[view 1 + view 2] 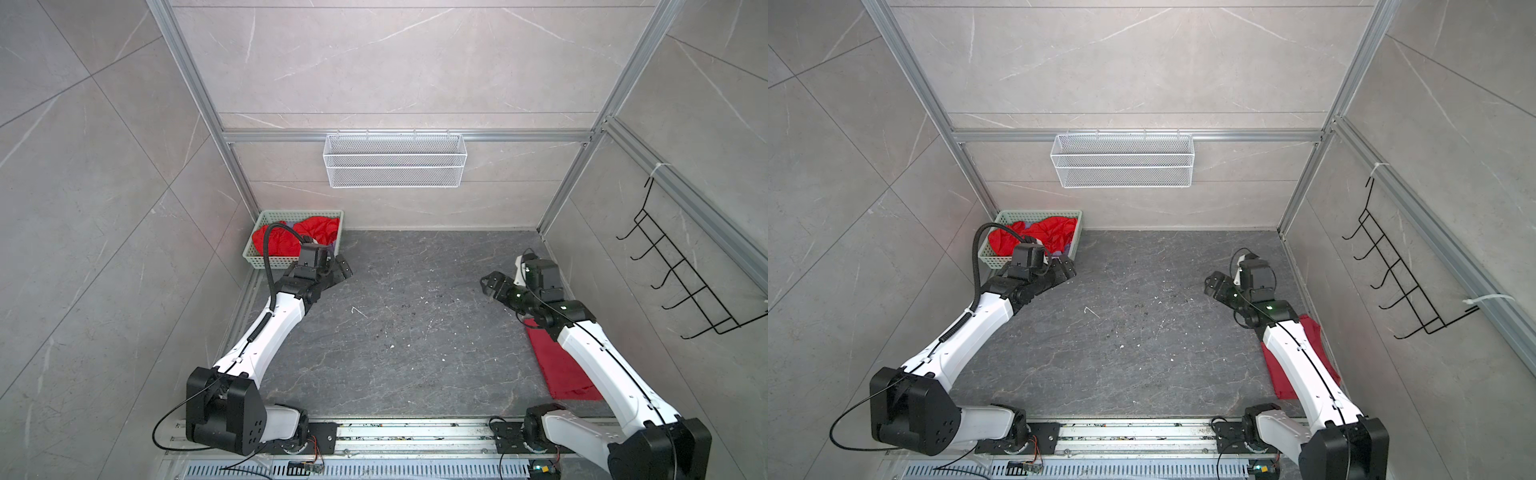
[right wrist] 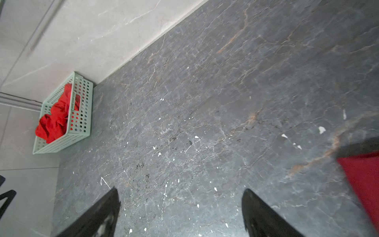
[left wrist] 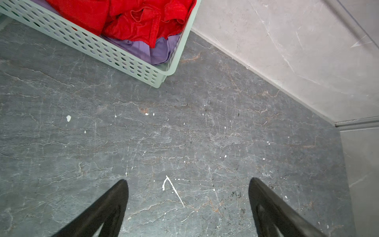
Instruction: Fold and stack the t-shirts
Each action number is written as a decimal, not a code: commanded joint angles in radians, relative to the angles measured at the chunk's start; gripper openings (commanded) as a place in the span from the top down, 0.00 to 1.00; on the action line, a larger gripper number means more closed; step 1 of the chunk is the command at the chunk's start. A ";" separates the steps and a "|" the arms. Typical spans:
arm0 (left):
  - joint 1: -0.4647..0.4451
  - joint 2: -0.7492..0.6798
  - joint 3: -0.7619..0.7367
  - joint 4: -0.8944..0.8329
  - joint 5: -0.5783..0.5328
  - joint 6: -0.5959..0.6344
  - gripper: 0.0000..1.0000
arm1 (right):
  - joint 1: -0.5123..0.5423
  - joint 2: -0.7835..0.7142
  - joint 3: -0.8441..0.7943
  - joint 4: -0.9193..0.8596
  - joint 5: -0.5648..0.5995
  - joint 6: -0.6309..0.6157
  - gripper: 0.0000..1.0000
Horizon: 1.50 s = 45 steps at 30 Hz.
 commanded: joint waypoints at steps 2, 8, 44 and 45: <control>0.011 -0.094 -0.097 0.069 -0.053 0.103 0.00 | 0.174 0.069 0.040 -0.036 0.332 -0.094 0.01; 0.021 -0.198 -0.265 0.168 -0.175 0.201 0.00 | 0.370 0.075 -0.027 0.010 0.562 -0.115 0.01; 0.269 0.160 -0.743 1.241 -0.158 0.566 0.00 | 0.316 -0.323 -0.562 0.632 1.046 -0.573 0.00; 0.269 0.159 -0.745 1.241 -0.156 0.565 0.00 | 0.246 -0.318 -0.601 0.704 0.950 -0.563 0.00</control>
